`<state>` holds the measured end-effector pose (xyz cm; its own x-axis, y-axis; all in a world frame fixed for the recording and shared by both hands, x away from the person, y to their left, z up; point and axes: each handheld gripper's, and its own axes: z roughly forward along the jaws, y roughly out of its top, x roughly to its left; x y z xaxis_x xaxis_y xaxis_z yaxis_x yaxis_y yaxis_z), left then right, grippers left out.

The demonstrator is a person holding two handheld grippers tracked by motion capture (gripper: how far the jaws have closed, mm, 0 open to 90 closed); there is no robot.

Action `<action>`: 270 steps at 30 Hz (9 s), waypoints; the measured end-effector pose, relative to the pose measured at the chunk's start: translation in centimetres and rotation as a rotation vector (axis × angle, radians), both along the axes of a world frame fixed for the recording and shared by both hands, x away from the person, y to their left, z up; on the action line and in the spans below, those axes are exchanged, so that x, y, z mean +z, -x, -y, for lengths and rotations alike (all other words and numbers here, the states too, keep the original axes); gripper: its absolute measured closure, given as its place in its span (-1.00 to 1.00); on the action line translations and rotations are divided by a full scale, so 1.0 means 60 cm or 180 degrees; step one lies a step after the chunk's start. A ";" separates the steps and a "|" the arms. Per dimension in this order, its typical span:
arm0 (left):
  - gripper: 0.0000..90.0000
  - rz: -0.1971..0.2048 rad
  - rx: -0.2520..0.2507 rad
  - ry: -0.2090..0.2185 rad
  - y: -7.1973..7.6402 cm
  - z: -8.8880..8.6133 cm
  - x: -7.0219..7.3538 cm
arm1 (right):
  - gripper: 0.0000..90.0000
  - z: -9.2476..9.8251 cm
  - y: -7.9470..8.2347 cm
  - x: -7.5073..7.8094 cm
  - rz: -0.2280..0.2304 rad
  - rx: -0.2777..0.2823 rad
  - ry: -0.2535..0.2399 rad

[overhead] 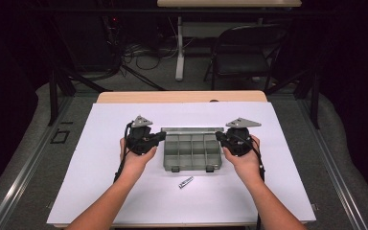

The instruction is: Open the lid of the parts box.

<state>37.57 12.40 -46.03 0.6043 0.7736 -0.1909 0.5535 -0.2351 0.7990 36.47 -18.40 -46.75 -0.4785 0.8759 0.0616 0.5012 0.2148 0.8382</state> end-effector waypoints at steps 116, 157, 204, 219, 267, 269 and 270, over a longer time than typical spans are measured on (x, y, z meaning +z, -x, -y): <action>0.21 -0.0736 -0.0044 -0.0681 -0.015 0.032 -0.127 | 0.88 0.003 -0.072 -0.096 0.0142 -0.0504 0.0065; 0.39 -0.0637 0.0030 -0.0941 -0.012 0.045 -0.143 | 0.92 -0.008 -0.079 -0.094 0.0092 -0.0785 -0.0025; 0.41 -0.0611 0.0113 -0.0875 -0.009 0.045 -0.146 | 0.98 -0.020 -0.145 -0.076 -0.0431 -0.1034 0.0002; 0.41 -0.0607 0.0119 -0.0870 -0.009 0.045 -0.146 | 0.98 -0.022 -0.157 -0.080 -0.0489 -0.1084 -0.0011; 0.41 -0.0607 0.0129 -0.0864 -0.008 0.045 -0.146 | 0.99 -0.024 -0.175 -0.104 -0.0610 -0.1153 -0.0024; 0.41 -0.0607 0.0127 -0.0864 -0.008 0.045 -0.146 | 0.99 -0.024 -0.175 -0.105 -0.0613 -0.1152 -0.0019; 0.41 -0.0606 0.0128 -0.0864 -0.008 0.045 -0.146 | 0.99 -0.024 -0.175 -0.105 -0.0618 -0.1156 -0.0024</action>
